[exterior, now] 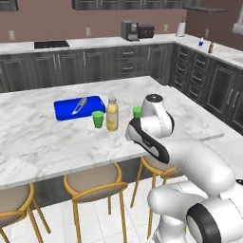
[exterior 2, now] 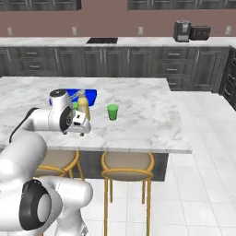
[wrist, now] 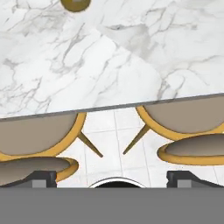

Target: Place the drinks on the dining counter in a tight cluster.

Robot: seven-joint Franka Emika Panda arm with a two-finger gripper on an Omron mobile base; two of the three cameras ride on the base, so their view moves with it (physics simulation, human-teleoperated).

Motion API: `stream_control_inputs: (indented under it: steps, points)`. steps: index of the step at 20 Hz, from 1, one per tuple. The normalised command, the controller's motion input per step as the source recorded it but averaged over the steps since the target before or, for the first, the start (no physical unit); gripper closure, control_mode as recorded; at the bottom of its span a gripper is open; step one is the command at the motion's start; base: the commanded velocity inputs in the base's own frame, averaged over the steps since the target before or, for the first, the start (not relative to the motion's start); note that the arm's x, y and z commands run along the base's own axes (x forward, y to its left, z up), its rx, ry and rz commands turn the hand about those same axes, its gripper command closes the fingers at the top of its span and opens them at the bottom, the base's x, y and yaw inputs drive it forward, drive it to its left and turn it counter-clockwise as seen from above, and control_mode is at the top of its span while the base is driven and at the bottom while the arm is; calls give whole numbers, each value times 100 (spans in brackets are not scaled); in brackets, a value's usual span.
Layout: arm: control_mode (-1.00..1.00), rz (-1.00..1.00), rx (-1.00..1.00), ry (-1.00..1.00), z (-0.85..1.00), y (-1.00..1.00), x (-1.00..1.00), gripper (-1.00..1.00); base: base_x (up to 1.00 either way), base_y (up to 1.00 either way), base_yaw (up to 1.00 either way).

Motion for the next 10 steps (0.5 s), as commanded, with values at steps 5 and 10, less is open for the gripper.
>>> stream_control_inputs:
  steps: [5, 10]
  points:
    - [100, 0, 0, 0, 0, 0, 0, -100, 0, 0, -91]
    - [100, 0, 0, 0, 0, 0, 0, -100, 0, 0, -94]
